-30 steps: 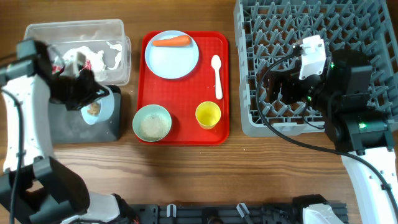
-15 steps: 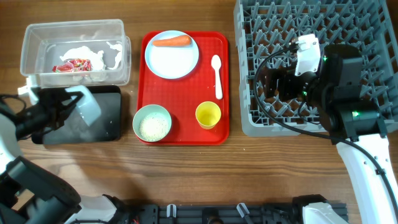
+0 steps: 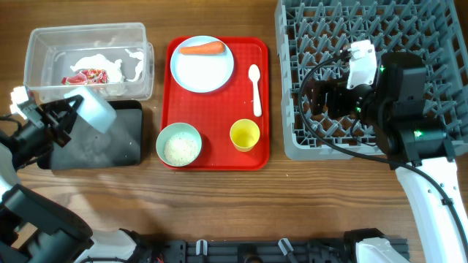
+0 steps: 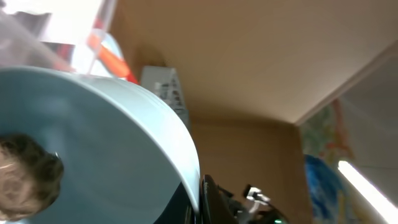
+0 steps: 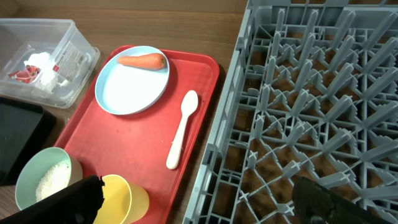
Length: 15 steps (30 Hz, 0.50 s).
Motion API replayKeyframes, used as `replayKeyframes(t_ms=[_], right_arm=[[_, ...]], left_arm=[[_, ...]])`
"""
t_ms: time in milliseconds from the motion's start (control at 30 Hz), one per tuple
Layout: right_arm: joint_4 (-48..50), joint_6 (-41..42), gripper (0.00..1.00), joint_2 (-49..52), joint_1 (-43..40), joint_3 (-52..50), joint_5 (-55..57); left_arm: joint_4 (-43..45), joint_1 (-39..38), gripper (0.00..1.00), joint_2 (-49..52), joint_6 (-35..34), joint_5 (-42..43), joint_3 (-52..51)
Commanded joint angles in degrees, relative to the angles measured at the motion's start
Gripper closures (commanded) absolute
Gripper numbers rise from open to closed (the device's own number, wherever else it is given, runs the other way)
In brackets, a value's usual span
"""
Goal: Sort waste into correct bins and load items into the dishwasher rack
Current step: 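Tip the blue bowl over the black tray to dump scraps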
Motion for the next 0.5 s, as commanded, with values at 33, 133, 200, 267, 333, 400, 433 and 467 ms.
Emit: replayKeyframes(t_ms=[33, 133, 200, 267, 333, 400, 433, 467], right_arm=[[0.11, 0.79, 0.0, 0.33, -0.28, 1.31, -1.01], [0.11, 0.79, 0.0, 0.33, -0.28, 1.31, -1.01], [0.11, 0.81, 0.0, 0.33, -0.28, 1.31, -1.01], [0.13, 0.81, 0.0, 0.33, -0.28, 1.31, -1.01], [0.28, 0.79, 0.0, 0.33, -0.28, 1.31, -1.01], [0.39, 0.79, 0.0, 0.33, -0.28, 1.31, -1.01], [0.37, 0.79, 0.0, 0.33, -0.28, 1.31, -1.01], [0.37, 0.79, 0.0, 0.33, -0.28, 1.31, -1.01]], left_arm=[[1.01, 0.66, 0.96, 0.72, -1.75, 5.27, -0.35], [1.01, 0.66, 0.96, 0.72, -3.21, 5.57, -0.35], [1.31, 0.63, 0.96, 0.72, -3.17, 5.42, -0.35], [2.16, 0.63, 0.96, 0.72, -2.56, 5.42, -0.35], [2.89, 0.42, 0.96, 0.42, -2.56, 5.42, -0.33], [2.86, -0.28, 0.96, -1.05, -1.38, 5.4, -0.11], [2.91, -1.36, 0.96, -3.08, -0.31, 5.03, 0.17], [2.91, -2.78, 0.96, -5.31, 0.59, 4.33, 0.74]])
